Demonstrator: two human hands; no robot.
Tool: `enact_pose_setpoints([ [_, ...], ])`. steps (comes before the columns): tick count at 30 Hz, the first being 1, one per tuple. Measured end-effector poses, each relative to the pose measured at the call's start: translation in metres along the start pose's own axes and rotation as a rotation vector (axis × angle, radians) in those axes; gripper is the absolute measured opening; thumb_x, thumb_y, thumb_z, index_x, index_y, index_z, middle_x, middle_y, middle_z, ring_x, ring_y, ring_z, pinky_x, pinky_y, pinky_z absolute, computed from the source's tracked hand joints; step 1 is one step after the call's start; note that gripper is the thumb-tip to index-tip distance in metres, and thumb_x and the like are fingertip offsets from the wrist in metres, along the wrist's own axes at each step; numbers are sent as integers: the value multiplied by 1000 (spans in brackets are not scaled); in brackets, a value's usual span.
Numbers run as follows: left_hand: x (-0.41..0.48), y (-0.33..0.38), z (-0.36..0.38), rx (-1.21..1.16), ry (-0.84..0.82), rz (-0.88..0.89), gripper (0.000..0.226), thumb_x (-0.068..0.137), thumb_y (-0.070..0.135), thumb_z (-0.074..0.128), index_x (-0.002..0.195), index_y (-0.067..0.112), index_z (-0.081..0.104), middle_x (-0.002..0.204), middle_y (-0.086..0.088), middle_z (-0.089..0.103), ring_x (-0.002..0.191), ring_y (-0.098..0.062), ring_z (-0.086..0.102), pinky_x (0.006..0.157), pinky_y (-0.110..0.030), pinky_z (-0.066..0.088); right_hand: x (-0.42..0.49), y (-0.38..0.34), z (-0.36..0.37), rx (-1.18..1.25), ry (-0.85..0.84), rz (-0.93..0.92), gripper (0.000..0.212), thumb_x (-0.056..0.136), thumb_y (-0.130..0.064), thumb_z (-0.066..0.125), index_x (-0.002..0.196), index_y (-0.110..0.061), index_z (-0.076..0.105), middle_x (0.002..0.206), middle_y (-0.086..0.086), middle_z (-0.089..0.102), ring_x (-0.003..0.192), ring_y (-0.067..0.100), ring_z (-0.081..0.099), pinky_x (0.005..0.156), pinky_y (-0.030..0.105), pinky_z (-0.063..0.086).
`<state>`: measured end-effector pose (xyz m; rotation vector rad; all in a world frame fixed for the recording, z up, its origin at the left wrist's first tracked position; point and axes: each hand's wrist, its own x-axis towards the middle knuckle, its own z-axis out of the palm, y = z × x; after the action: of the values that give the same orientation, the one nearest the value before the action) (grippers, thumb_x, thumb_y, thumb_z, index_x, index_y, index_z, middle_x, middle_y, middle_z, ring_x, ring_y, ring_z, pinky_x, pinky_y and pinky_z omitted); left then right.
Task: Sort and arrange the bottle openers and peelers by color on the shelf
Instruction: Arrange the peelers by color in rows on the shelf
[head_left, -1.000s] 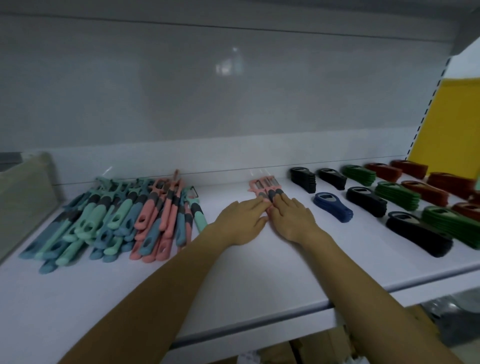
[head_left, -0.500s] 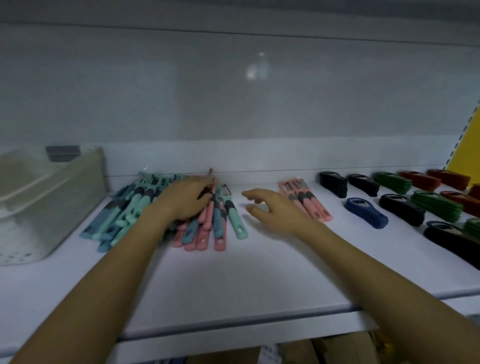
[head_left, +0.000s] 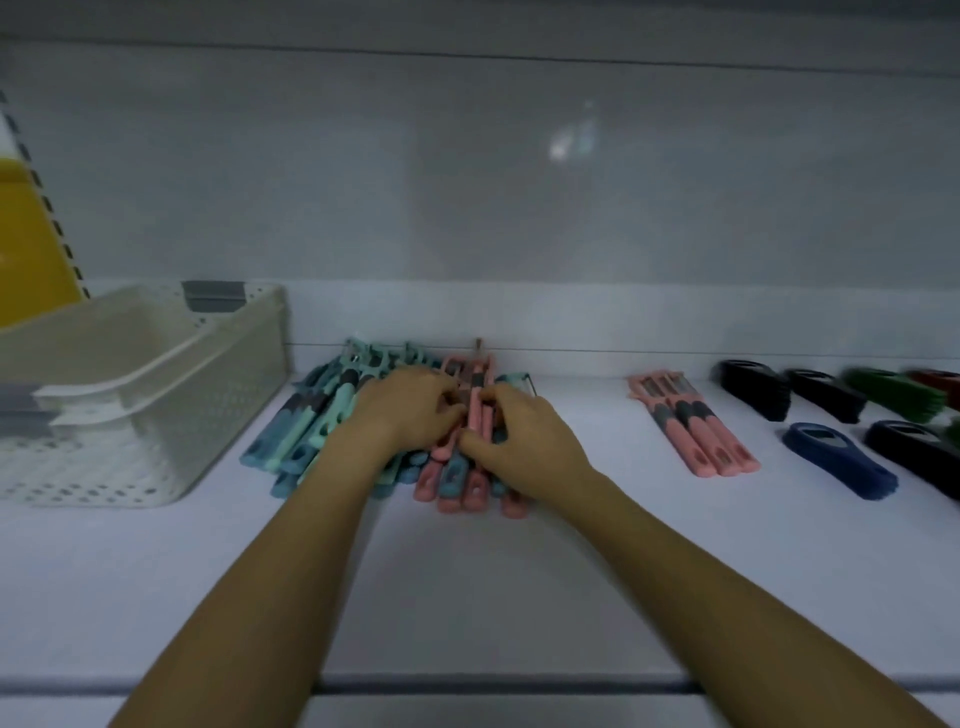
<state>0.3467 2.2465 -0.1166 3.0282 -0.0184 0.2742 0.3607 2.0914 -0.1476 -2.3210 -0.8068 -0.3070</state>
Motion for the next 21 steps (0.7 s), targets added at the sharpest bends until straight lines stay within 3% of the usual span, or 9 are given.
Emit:
enact_pose_setpoints([
  [4, -5, 9, 2, -49, 23, 52, 43, 85, 46, 38, 121, 34, 59, 120, -5, 58, 111, -27, 52, 92, -43, 45, -5, 0, -12, 172, 57, 99, 33, 88, -33, 54, 119, -22, 54, 96, 0, 61, 88, 18, 56, 71, 25, 41],
  [7, -6, 18, 1, -23, 179, 61, 34, 93, 36, 44, 122, 27, 57, 121, -4, 60, 111, -27, 54, 97, -45, 41, -6, 8, -18, 360, 175, 206, 24, 89, -35, 57, 107, -20, 64, 94, -4, 64, 88, 12, 58, 73, 16, 43],
  [10, -7, 31, -2, -182, 228, 112, 36, 95, 32, 45, 129, 23, 52, 116, -5, 65, 104, -26, 59, 89, -39, 47, -7, 11, -22, 493, 251, 237, 15, 87, -30, 64, 94, -19, 68, 86, -8, 63, 82, 7, 58, 68, 3, 42],
  [13, -4, 48, -2, -397, 191, 107, 36, 96, 26, 46, 130, 16, 53, 116, -8, 65, 106, -23, 58, 90, -29, 45, -9, 12, -23, 621, 233, 292, 10, 85, -23, 66, 94, -18, 68, 89, -4, 65, 87, 14, 63, 83, 24, 52],
  [16, 5, 65, -2, -623, 258, 36, 31, 95, 18, 50, 122, 6, 56, 116, -12, 63, 110, -24, 57, 93, -25, 40, -10, 15, -32, 783, 294, 366, 4, 82, -23, 68, 85, -24, 67, 88, 0, 69, 89, 22, 66, 89, 40, 53],
  [21, 29, 111, 0, -948, 279, -78, 26, 88, 11, 61, 112, 0, 60, 112, -18, 62, 102, -33, 60, 91, -40, 49, -31, 32, -59, 747, 390, 355, 28, 85, -4, 58, 111, -12, 64, 93, 0, 67, 91, 21, 66, 89, 37, 53],
])
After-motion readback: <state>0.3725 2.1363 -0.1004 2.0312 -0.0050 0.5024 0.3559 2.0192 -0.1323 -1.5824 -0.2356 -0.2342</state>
